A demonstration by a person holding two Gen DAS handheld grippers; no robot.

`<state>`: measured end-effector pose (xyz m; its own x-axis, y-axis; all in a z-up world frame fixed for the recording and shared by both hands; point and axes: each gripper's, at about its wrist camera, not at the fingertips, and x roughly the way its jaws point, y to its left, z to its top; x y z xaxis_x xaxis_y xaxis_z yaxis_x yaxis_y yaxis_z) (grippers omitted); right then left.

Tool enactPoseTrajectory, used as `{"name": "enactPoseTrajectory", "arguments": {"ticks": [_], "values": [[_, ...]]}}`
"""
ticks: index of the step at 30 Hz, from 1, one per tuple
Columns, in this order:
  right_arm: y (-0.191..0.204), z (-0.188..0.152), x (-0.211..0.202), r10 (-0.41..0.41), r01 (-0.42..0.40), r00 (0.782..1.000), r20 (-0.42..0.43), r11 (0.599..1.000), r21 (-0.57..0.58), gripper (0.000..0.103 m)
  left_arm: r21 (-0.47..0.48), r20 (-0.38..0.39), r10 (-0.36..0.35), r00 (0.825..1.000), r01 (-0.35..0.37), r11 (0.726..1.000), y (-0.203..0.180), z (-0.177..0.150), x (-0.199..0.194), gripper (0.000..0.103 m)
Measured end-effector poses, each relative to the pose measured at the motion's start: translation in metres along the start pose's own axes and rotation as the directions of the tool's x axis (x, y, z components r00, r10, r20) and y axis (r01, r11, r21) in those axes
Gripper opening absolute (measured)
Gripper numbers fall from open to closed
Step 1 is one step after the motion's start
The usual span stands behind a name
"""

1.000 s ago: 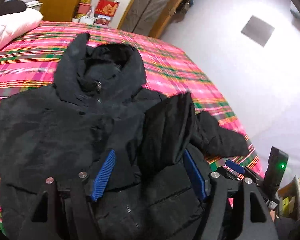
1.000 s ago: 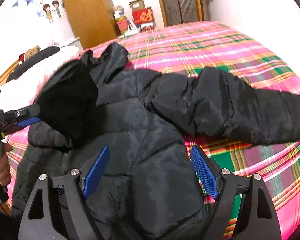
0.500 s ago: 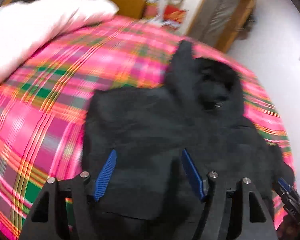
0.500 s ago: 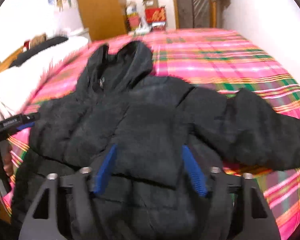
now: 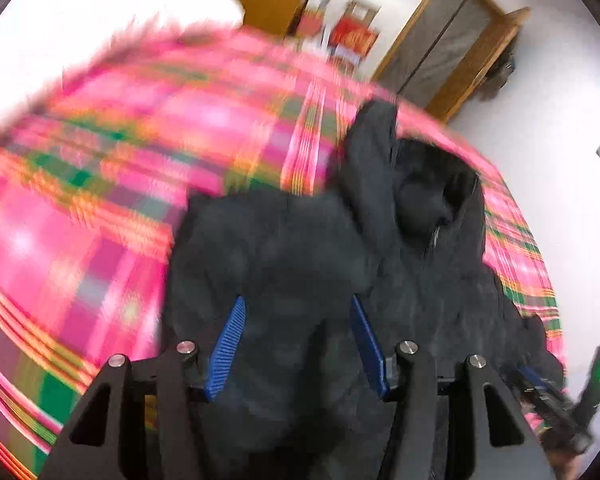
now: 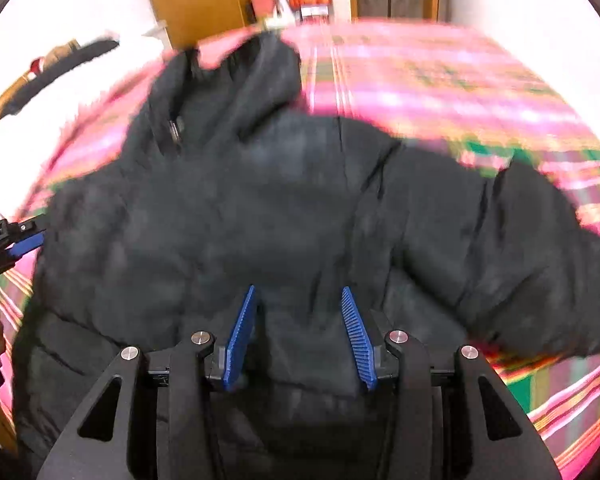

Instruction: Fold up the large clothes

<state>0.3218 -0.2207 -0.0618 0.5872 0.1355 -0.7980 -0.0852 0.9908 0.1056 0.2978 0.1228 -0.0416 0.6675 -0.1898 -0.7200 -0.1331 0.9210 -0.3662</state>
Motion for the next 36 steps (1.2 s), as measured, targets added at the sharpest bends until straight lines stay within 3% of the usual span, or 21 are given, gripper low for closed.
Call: {"name": "enactPoseTrajectory", "arguments": {"ticks": [2, 7, 10, 16, 23, 26, 31, 36], "values": [[-0.002, 0.011, 0.010, 0.006, -0.006, 1.000, -0.011, 1.000, 0.010, 0.045, 0.040, 0.036, 0.025, 0.999, -0.027, 0.999, -0.003, 0.006, 0.002, 0.058], [-0.018, 0.016, 0.060, 0.024, -0.017, 0.995, -0.099, 0.997, 0.074, 0.045, 0.002, -0.121, 0.082, 0.989, -0.082, 0.997, 0.015, -0.005, 0.049, 0.060], [-0.016, 0.015, 0.060, 0.021, -0.015, 0.996, -0.086, 0.998, 0.065, 0.045, 0.039, -0.117, 0.089, 0.989, -0.085, 0.996, 0.015, -0.013, 0.056, 0.061], [-0.021, -0.001, 0.004, 0.040, -0.038, 0.999, -0.023, 0.996, 0.084, 0.045, 0.037, -0.086, 0.098, 0.991, -0.095, 0.995, -0.004, -0.019, 0.034, 0.059], [-0.081, -0.045, -0.061, -0.012, 0.010, 1.000, 0.009, 0.985, 0.173, 0.048, 0.109, -0.033, -0.009, 0.999, 0.012, 0.994, -0.063, -0.058, -0.020, 0.059], [-0.121, -0.063, -0.079, -0.055, 0.053, 0.998, 0.001, 0.964, 0.262, 0.062, 0.155, -0.025, -0.007, 1.000, 0.011, 0.988, -0.086, -0.075, -0.031, 0.059], [-0.174, -0.079, -0.096, -0.103, 0.097, 0.995, -0.006, 0.919, 0.382, 0.063, 0.271, -0.035, -0.009, 0.999, 0.018, 0.963, -0.117, -0.097, -0.031, 0.059], [-0.221, -0.089, -0.092, -0.129, 0.122, 0.991, -0.020, 0.856, 0.503, 0.063, 0.321, -0.044, -0.010, 0.999, 0.024, 0.947, -0.129, -0.098, -0.018, 0.060]]}}
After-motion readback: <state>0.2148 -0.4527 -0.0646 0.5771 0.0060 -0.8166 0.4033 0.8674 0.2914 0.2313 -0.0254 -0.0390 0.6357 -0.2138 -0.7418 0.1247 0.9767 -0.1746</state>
